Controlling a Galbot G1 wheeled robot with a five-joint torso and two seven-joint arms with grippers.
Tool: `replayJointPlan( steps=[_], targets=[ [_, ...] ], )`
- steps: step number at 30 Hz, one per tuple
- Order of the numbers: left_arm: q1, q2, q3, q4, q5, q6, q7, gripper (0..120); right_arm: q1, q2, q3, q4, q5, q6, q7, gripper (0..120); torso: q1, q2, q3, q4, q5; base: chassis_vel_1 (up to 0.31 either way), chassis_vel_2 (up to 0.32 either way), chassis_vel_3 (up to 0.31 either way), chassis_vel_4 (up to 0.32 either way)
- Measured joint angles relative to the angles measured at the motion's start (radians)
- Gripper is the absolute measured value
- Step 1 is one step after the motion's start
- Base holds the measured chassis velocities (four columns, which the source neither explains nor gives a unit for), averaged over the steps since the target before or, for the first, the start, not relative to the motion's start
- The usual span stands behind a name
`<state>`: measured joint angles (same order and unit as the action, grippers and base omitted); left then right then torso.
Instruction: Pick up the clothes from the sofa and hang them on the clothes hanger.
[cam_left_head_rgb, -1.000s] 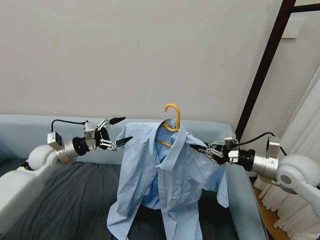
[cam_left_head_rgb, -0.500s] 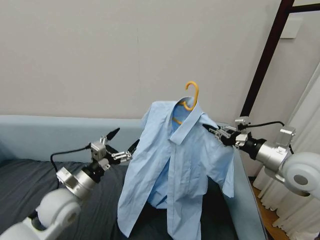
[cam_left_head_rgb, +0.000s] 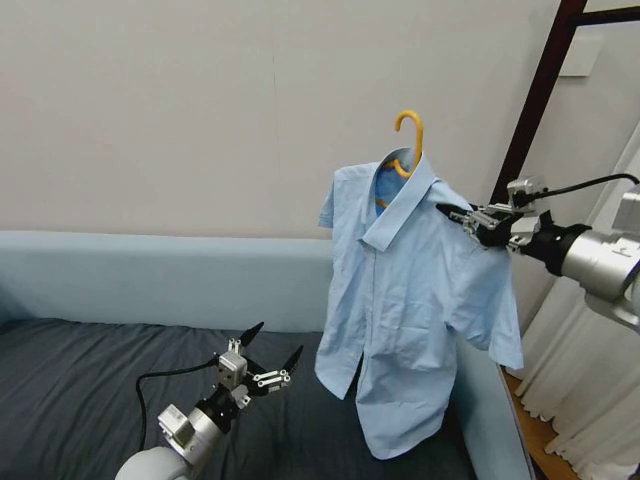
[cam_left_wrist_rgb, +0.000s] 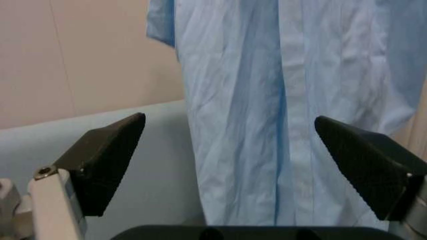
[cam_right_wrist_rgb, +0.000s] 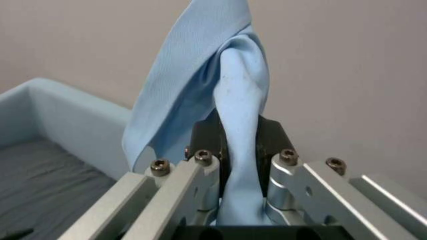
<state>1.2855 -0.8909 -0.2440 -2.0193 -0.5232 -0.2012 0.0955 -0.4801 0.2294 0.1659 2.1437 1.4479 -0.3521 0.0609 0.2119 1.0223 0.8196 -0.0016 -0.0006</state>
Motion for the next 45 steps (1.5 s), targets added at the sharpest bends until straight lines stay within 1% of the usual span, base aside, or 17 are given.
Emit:
replayJointPlan(
  steps=[3,5,8,10,12,15,16,19,21,26,31,32,34,35,40,41,45],
  targets=[
    [0.002,-0.021,0.025,0.045,0.047,-0.024,0.022,100,0.047,0.012,0.062,0.042,0.118,-0.083,0.175,8,0.000,0.000,0.000,0.0003,-0.0004,0.000,0.000,0.000,0.000],
    [0.001,-0.021,0.029,0.050,0.047,-0.027,0.024,100,0.051,0.019,0.068,0.047,0.146,-0.088,0.206,8,0.000,0.000,0.000,0.0002,-0.0002,0.000,0.000,0.000,0.000],
    [-0.010,-0.028,0.050,0.070,0.041,-0.032,0.041,100,0.054,0.065,0.107,0.061,0.255,-0.099,0.295,8,0.000,0.000,0.000,0.0004,-0.0002,0.000,0.000,0.000,0.000],
    [-0.020,-0.031,0.068,0.086,0.041,-0.032,0.047,100,0.060,0.088,0.109,0.039,0.292,-0.111,0.322,8,0.000,0.000,0.000,0.0003,-0.0002,0.000,0.000,0.000,0.000],
    [-0.023,-0.031,0.073,0.090,0.040,-0.031,0.048,100,0.071,0.095,0.105,0.018,0.292,-0.113,0.319,8,0.000,0.000,0.000,0.0003,-0.0002,0.000,0.000,0.000,0.000],
    [-0.052,-0.023,0.108,0.104,0.022,-0.025,0.050,100,0.137,0.124,0.088,-0.050,0.258,-0.112,0.271,8,0.000,0.000,0.000,0.0007,-0.0002,0.000,0.000,0.000,0.000],
    [-0.052,-0.023,0.108,0.104,0.022,-0.025,0.050,100,0.137,0.124,0.088,-0.050,0.258,-0.112,0.271,8,0.000,0.000,0.000,0.0007,-0.0002,0.000,0.000,0.000,0.000],
    [-0.122,-0.020,0.165,0.127,-0.012,-0.024,0.051,100,0.123,0.132,0.082,-0.049,0.205,-0.091,0.223,8,0.000,0.000,0.000,0.0000,-0.0003,0.000,0.000,0.000,0.000],
    [-0.139,-0.021,0.172,0.129,-0.025,-0.024,0.052,100,0.118,0.138,0.079,-0.043,0.202,-0.089,0.219,8,0.000,0.000,0.000,-0.0001,-0.0002,0.000,0.000,0.000,0.000],
    [-0.272,-0.023,0.203,0.135,-0.134,-0.024,0.050,100,0.095,0.136,0.057,-0.005,0.202,-0.100,0.210,8,0.000,0.000,0.000,0.0004,-0.0003,0.000,0.000,0.000,0.000],
    [-0.325,-0.030,0.213,0.136,-0.193,-0.025,0.044,100,0.082,0.134,0.042,0.006,0.195,-0.106,0.206,8,0.000,0.000,0.000,0.0000,-0.0003,0.000,0.000,0.000,0.000],
    [-0.358,-0.036,0.221,0.139,-0.233,-0.024,0.033,100,0.077,0.139,0.031,0.009,0.188,-0.109,0.201,8,0.000,0.000,0.000,0.0000,-0.0002,0.000,0.000,0.000,0.000],
    [-0.410,-0.046,0.239,0.156,-0.282,-0.020,0.026,100,0.066,0.144,0.018,0.012,0.178,-0.114,0.188,8,0.000,0.000,0.000,0.0007,-0.0003,0.000,0.000,0.000,0.000],
    [-0.410,-0.046,0.239,0.156,-0.282,-0.020,0.026,100,0.066,0.144,0.018,0.012,0.178,-0.114,0.188,8,0.000,0.000,0.000,0.0007,-0.0003,0.000,0.000,0.000,0.000],
    [-0.624,-0.087,0.312,0.262,-0.382,0.006,-0.026,100,0.044,0.164,-0.005,0.009,0.151,-0.116,0.130,8,0.000,0.000,0.000,0.0002,-0.0002,0.000,0.000,0.000,0.000],
    [-0.624,-0.087,0.312,0.262,-0.382,0.006,-0.026,100,0.044,0.164,-0.005,0.009,0.151,-0.116,0.130,8,0.000,0.000,0.000,0.0002,-0.0002,0.000,0.000,0.000,0.000],
    [-0.771,-0.155,0.377,0.366,-0.427,0.011,-0.047,100,0.035,0.177,-0.011,0.003,0.131,-0.116,0.114,8,0.000,0.000,0.000,0.0003,-0.0001,0.000,0.000,0.000,0.000]
  ],
)
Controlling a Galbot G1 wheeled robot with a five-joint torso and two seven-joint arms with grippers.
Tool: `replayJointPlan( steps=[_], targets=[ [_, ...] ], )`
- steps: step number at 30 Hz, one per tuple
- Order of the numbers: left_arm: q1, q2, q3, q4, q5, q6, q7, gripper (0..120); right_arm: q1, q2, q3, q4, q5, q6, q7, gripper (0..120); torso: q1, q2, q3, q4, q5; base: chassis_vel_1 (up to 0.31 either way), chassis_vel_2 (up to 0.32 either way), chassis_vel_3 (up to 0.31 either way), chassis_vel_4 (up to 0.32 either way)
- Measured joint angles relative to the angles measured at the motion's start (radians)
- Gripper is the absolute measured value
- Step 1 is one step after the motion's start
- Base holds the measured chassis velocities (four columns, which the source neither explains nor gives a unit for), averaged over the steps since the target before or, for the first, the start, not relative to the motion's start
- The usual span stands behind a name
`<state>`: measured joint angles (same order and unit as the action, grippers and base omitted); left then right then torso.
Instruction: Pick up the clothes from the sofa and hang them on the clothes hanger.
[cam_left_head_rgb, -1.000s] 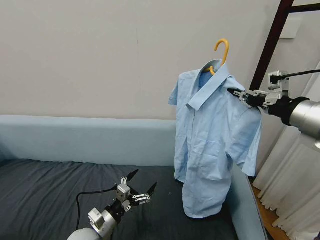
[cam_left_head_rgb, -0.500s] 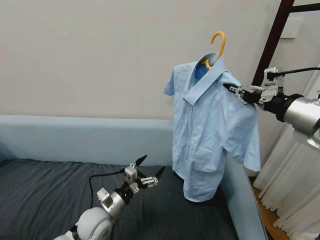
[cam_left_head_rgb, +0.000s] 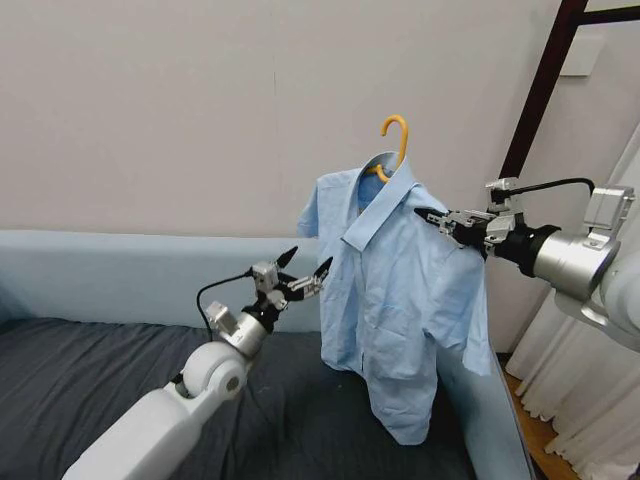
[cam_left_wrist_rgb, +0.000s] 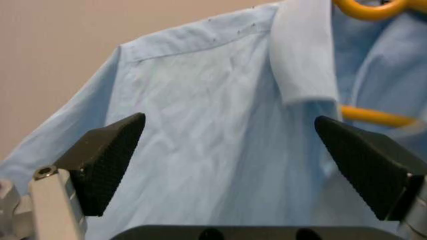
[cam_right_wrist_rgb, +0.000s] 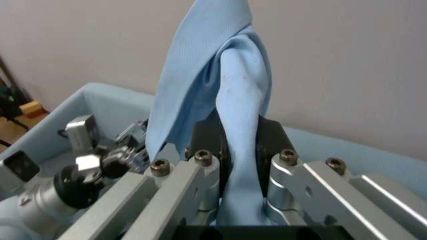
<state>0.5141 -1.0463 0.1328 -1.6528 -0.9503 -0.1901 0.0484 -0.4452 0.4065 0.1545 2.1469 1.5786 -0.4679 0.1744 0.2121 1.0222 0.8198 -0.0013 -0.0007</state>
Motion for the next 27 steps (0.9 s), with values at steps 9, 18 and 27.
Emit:
replayJointPlan(
  steps=[9,18,27],
  targets=[
    [-0.119,-0.127,0.078,0.081,-0.022,0.015,-0.015,100,-0.008,0.011,-0.001,-0.008,-0.018,0.000,-0.006,8,0.000,0.000,0.000,-0.0004,0.0001,0.000,0.000,0.000,0.000],
    [-0.043,-0.081,0.072,0.049,0.054,0.034,-0.018,100,-0.010,0.016,0.003,-0.019,-0.030,0.000,-0.009,8,0.000,0.000,0.000,0.0001,-0.0001,0.000,0.000,0.000,0.000],
    [0.019,-0.015,0.057,-0.031,0.074,0.035,-0.003,100,0.000,0.029,0.006,-0.033,-0.033,0.002,-0.013,8,0.000,0.000,0.000,0.0000,-0.0003,0.000,0.000,0.000,0.000]
  ],
)
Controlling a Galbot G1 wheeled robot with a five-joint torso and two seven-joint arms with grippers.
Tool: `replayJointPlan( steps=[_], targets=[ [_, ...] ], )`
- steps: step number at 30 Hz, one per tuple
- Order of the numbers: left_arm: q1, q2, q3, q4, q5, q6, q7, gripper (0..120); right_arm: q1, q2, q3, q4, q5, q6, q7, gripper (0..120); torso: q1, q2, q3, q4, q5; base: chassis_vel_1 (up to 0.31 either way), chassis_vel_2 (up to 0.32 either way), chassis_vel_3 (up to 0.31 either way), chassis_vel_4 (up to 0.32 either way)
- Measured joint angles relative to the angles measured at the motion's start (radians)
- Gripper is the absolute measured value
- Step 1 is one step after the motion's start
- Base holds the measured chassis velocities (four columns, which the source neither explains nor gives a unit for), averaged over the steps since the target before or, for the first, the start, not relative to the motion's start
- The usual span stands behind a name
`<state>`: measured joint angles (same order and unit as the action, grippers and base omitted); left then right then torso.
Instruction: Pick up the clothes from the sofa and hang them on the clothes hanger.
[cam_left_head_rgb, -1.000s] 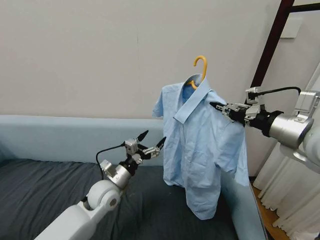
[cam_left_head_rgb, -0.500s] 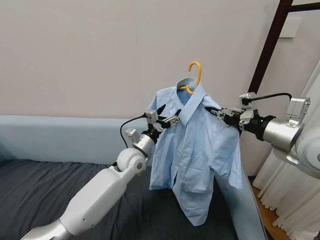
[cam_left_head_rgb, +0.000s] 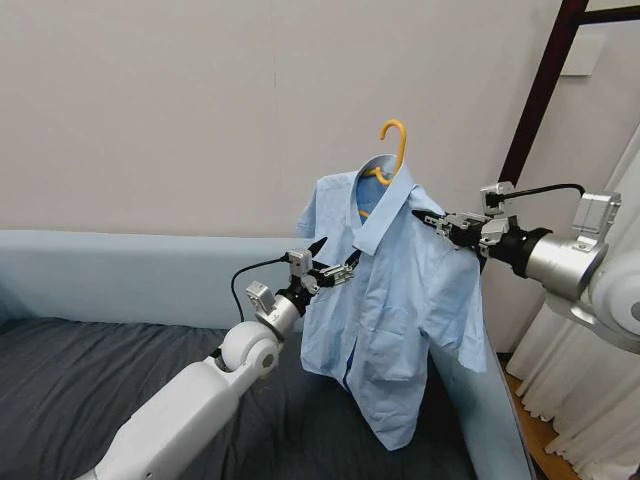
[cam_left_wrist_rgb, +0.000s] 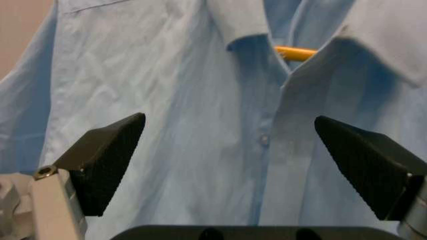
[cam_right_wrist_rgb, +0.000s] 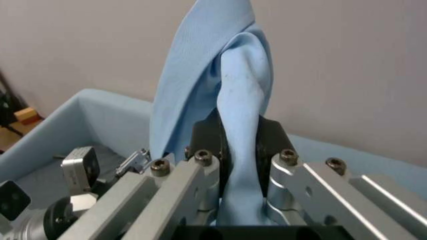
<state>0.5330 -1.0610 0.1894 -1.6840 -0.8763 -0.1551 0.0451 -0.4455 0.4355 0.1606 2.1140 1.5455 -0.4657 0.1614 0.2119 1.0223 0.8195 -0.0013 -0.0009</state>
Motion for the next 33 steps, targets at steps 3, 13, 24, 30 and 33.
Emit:
replayJointPlan(
  steps=[3,13,24,30,33],
  targets=[
    [-0.009,-0.014,0.006,-0.004,-0.003,-0.005,-0.005,100,-0.001,0.001,0.000,0.001,-0.001,0.000,-0.002,8,0.000,0.000,0.000,-0.0001,0.0000,0.000,0.000,0.000,0.000],
    [-0.036,-0.064,0.035,0.008,0.001,-0.013,-0.025,94,-0.006,-0.001,0.001,0.004,-0.005,0.007,-0.001,8,0.000,0.000,0.000,-0.0002,0.0002,0.000,0.000,0.000,0.000],
    [0.155,0.038,-0.091,-0.027,0.110,-0.007,-0.043,100,0.035,-0.064,0.078,0.009,0.189,-0.021,0.283,8,0.000,0.000,0.000,0.0000,0.0000,0.000,0.000,0.000,0.000],
    [0.285,0.041,-0.162,-0.050,0.153,-0.007,-0.065,100,0.070,-0.105,0.144,0.043,0.228,-0.032,0.450,8,0.000,0.000,0.000,0.0001,-0.0001,0.000,0.000,0.000,0.000],
    [0.310,0.041,-0.176,-0.067,0.154,-0.007,-0.065,100,0.068,-0.117,0.177,0.044,0.228,-0.039,0.475,8,0.000,0.000,0.000,0.0000,0.0000,0.000,0.000,0.000,0.000]
  ],
)
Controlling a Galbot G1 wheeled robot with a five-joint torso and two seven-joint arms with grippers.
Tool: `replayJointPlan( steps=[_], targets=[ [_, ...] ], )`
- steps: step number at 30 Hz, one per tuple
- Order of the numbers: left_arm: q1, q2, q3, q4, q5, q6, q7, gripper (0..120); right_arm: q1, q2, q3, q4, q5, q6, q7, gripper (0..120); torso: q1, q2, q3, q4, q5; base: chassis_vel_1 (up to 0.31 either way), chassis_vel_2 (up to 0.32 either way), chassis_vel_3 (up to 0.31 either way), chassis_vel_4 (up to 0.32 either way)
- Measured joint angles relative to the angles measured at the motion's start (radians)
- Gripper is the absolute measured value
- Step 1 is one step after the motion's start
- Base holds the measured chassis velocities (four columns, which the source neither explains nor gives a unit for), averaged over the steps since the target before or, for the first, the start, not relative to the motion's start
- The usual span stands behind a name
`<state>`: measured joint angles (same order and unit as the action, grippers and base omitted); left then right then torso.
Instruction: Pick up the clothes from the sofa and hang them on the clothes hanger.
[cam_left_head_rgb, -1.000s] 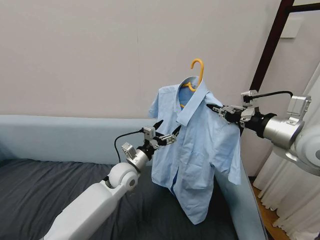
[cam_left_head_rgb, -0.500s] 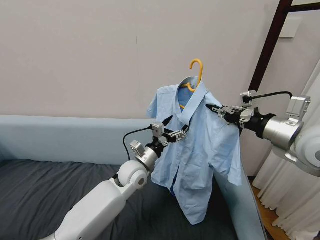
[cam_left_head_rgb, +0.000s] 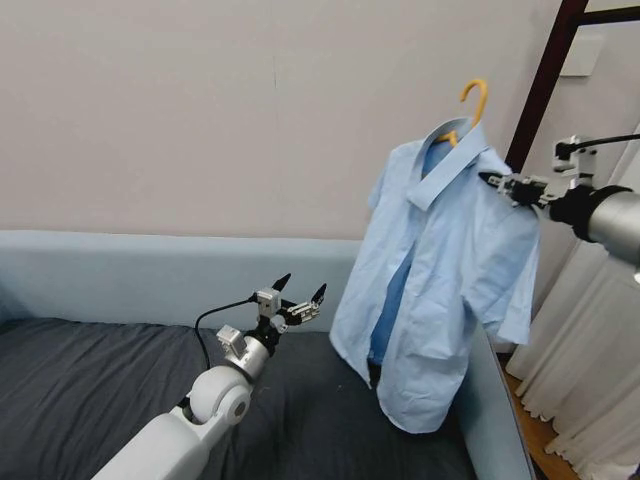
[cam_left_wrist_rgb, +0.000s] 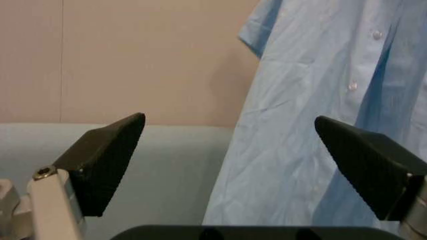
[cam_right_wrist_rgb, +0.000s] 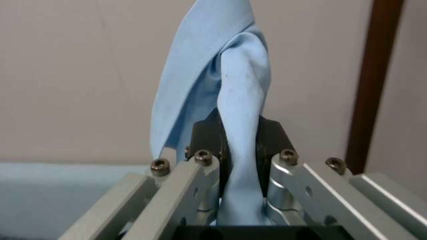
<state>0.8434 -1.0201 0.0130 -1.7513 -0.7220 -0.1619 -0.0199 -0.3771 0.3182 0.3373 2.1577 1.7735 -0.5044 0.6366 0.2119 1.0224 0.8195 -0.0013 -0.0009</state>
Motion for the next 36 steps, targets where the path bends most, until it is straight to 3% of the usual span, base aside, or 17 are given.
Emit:
replayJointPlan(
  steps=[9,19,24,32,36],
  targets=[
    [0.095,0.012,-0.080,-0.091,0.004,0.000,0.000,100,-0.023,-0.090,0.126,-0.009,-0.024,-0.058,0.121,8,0.000,0.000,0.000,0.0001,0.0003,0.000,0.000,0.000,0.000],
    [0.090,0.029,-0.089,-0.121,0.000,0.001,-0.010,100,-0.005,-0.150,0.078,-0.136,-0.155,-0.020,0.163,8,0.000,0.000,0.000,-0.0002,0.0002,0.000,0.000,0.000,0.000],
    [0.077,0.040,-0.082,-0.120,-0.002,0.001,-0.011,100,-0.018,-0.116,0.033,-0.221,-0.242,0.022,0.166,8,0.000,0.000,0.000,-0.0002,0.0002,0.000,0.000,0.000,0.000],
    [0.071,0.048,-0.083,-0.118,-0.003,0.001,-0.014,100,0.028,-0.023,-0.082,-0.337,-0.439,0.065,0.036,8,0.000,0.000,0.000,0.0000,0.0001,0.000,0.000,0.000,0.000],
    [0.066,0.040,-0.076,-0.101,-0.003,0.002,-0.015,100,0.178,0.054,-0.246,-0.428,-0.536,0.084,-0.001,8,0.000,0.000,0.000,0.0001,-0.0001,0.000,0.000,0.000,0.000]
  ],
)
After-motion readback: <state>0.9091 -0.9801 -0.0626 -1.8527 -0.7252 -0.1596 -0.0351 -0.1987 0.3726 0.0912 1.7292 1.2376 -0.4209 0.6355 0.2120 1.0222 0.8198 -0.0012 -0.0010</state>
